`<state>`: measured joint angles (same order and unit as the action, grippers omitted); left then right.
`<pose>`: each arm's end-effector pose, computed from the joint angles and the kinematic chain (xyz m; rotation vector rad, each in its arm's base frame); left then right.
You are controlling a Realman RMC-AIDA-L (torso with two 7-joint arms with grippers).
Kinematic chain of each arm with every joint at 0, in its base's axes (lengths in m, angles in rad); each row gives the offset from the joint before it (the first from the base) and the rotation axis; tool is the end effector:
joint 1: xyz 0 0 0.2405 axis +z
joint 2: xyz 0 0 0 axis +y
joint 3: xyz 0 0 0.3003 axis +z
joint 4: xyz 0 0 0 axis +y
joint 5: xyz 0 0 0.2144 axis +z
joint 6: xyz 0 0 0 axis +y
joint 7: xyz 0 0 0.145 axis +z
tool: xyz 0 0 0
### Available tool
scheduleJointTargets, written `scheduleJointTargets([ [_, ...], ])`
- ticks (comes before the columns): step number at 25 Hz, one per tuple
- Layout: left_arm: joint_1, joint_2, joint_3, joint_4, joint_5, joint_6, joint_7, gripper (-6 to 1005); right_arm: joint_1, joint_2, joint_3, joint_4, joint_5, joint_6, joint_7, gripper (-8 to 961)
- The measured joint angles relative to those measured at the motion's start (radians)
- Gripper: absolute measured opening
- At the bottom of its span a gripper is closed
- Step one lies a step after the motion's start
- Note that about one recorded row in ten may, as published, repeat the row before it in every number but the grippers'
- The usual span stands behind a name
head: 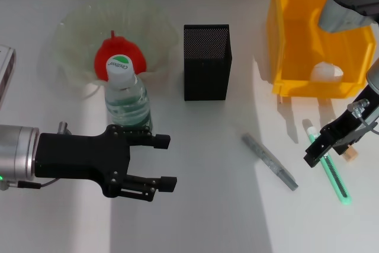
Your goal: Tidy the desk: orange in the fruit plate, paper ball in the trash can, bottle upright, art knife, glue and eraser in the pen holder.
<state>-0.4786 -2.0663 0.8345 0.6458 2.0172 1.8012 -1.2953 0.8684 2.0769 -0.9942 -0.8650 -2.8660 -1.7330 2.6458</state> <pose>-0.2935 0.2991 -0.0359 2.9716 0.4654 0.7380 0.2462 0.3964 -0.0178 -2.4043 1.5475 -0.7728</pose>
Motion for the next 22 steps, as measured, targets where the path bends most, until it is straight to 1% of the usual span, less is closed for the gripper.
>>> scheduleJointTargets([
  [4,0.000,0.000,0.000,0.000,0.000,-0.013,0.000,835,0.005,0.000,-0.016,0.004,0.000,0.007,0.007,764],
  [16,0.000,0.000,0.000,0.000,0.000,-0.018,0.010,835,0.028,0.000,-0.019,0.006,-0.002,0.009,0.017,763],
  [22,0.001,0.000,0.000,0.000,0.000,-0.018,0.010,835,0.044,0.000,-0.020,0.004,-0.029,0.010,0.021,763],
])
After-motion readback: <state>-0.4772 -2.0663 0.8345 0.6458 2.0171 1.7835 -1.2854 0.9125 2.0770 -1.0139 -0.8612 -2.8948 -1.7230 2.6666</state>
